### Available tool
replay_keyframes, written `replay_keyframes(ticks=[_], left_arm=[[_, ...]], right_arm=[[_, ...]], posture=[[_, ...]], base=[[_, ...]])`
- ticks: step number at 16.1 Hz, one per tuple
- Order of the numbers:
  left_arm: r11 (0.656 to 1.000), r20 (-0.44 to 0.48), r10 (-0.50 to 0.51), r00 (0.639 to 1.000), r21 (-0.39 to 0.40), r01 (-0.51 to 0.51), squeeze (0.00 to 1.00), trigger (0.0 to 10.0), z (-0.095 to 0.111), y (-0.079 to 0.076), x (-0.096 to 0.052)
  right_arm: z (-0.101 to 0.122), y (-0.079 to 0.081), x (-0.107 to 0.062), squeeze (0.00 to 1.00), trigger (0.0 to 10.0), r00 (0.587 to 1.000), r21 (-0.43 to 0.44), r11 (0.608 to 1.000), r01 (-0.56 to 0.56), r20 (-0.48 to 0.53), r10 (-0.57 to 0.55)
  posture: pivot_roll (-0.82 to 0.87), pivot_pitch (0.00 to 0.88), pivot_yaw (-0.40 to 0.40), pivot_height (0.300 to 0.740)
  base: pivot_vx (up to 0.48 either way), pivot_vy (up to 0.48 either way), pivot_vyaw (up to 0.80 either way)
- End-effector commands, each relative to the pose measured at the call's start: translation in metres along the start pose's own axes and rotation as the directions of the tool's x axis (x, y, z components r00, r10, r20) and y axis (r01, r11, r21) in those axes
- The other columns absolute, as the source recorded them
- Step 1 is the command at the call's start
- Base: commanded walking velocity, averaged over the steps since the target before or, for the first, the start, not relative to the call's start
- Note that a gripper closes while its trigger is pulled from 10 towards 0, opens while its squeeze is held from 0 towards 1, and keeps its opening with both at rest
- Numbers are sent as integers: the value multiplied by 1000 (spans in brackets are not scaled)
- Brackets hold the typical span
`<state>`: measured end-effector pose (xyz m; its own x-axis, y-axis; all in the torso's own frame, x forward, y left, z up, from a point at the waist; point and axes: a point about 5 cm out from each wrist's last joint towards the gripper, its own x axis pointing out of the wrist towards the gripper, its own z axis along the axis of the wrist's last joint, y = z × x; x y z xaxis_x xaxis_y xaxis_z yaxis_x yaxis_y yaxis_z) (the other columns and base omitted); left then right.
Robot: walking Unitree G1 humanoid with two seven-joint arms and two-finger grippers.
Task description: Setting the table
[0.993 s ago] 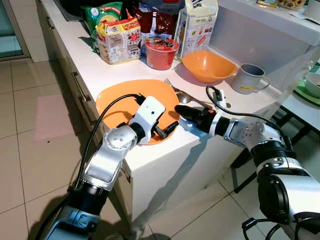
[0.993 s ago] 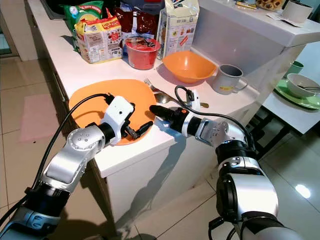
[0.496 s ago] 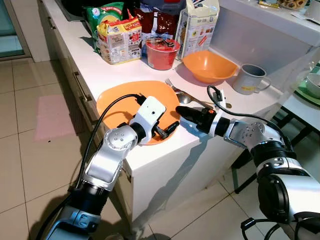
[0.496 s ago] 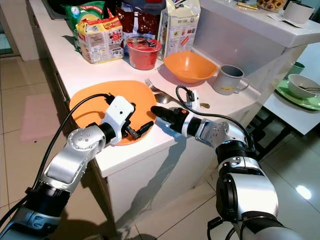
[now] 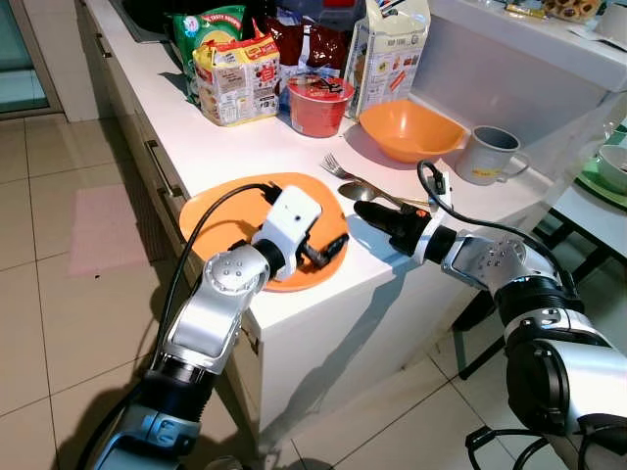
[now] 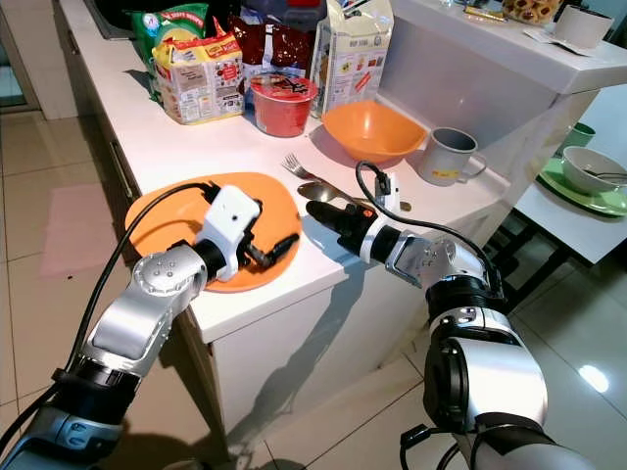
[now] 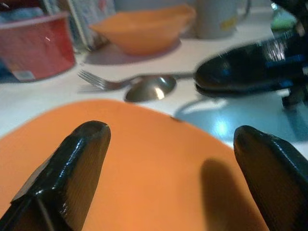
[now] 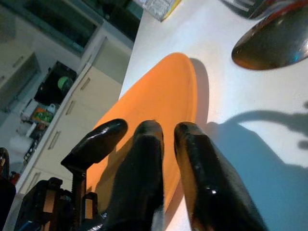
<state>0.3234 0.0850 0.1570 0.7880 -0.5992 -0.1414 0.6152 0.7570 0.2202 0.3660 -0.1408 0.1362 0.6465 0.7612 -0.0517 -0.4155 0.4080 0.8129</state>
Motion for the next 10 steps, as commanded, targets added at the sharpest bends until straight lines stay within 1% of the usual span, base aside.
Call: replay_keyframes(ticks=[1, 2, 5, 7, 8, 9, 10], left_arm=[[1000, 65, 22, 998, 1, -23, 0, 10000, 17, 5, 2], [999, 91, 34, 995, -11, -33, 0, 10000, 23, 8, 2], [999, 99, 50, 994, -13, -49, 0, 10000, 25, 11, 1], [997, 131, 79, 988, -15, -77, 0, 10000, 32, 16, 1], [992, 173, 122, 977, -26, -120, 0, 10000, 42, 22, 1], [983, 194, 183, 964, -24, -182, 0, 10000, 48, 31, 1], [953, 195, 299, 934, -4, -304, 0, 10000, 55, 47, -2]], right_arm=[[5, -2, -4, 0, 0, 999, 8, 1000, 27, 21, -27], [6, -3, -5, 0, 0, 999, 9, 1000, 30, 24, -30], [8, -5, -6, 0, 0, 998, 9, 999, 45, 52, -45], [13, -3, -7, 0, 0, 996, 0, 999, 46, 73, -46], [17, -1, -7, 0, 0, 996, -5, 999, 41, 84, -40], [19, 0, -7, 0, 0, 995, -14, 999, 35, 89, -34], [23, 3, -8, 0, 0, 995, -38, 999, 25, 95, -21]], posture=[[3, 0, -110, 740], [5, 0, -112, 740], [7, 0, -108, 740], [7, 0, -108, 740], [8, 0, -110, 740], [7, 0, -109, 740], [6, 0, -109, 740]], base=[[0, 0, 0], [0, 0, 0], [0, 0, 0], [0, 0, 0], [0, 0, 0], [0, 0, 0], [0, 0, 0]])
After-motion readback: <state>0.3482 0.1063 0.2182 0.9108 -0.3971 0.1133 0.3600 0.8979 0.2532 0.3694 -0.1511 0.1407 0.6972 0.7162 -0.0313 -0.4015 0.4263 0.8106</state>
